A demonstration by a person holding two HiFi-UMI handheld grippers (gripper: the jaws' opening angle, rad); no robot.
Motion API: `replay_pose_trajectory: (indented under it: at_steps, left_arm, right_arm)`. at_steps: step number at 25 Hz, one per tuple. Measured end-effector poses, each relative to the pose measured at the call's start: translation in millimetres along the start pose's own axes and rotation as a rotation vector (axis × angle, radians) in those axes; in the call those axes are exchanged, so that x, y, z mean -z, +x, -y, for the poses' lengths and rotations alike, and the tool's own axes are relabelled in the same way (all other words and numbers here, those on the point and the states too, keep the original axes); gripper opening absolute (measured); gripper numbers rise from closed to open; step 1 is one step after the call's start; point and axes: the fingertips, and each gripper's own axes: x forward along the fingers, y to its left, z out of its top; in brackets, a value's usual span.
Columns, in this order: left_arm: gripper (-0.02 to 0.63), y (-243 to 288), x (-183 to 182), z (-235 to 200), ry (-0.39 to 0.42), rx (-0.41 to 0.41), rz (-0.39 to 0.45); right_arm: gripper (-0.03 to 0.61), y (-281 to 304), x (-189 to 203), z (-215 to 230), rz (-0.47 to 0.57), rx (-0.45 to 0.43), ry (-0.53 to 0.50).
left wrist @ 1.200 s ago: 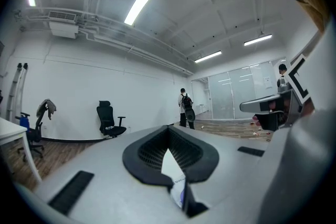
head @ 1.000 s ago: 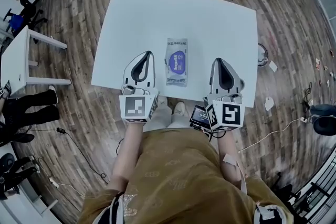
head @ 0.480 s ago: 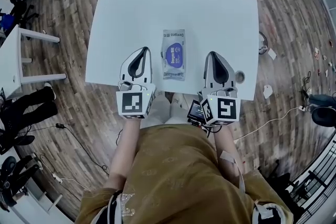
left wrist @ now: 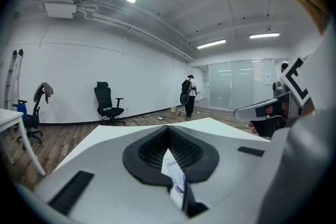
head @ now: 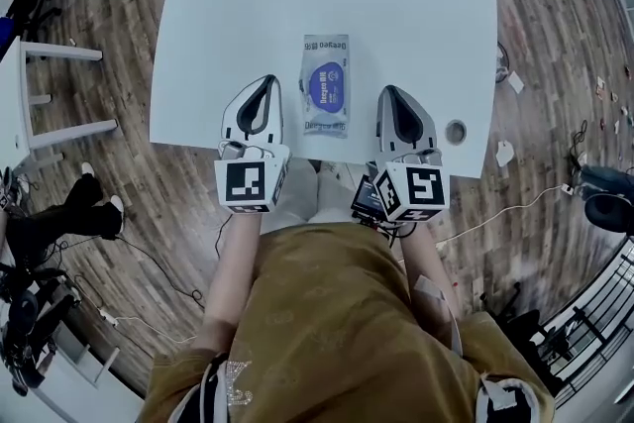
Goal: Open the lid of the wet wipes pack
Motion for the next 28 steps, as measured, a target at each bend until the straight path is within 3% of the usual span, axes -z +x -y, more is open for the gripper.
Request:
replay_pose_trajectory:
  at_steps: [28]
  left_arm:
    - [0.002, 22.1, 112.0, 29.3, -0.072, 0.088, -0.251]
  right_arm:
    - [0.011, 51.8, 111.9, -16.7, -0.318, -0.130, 0.158]
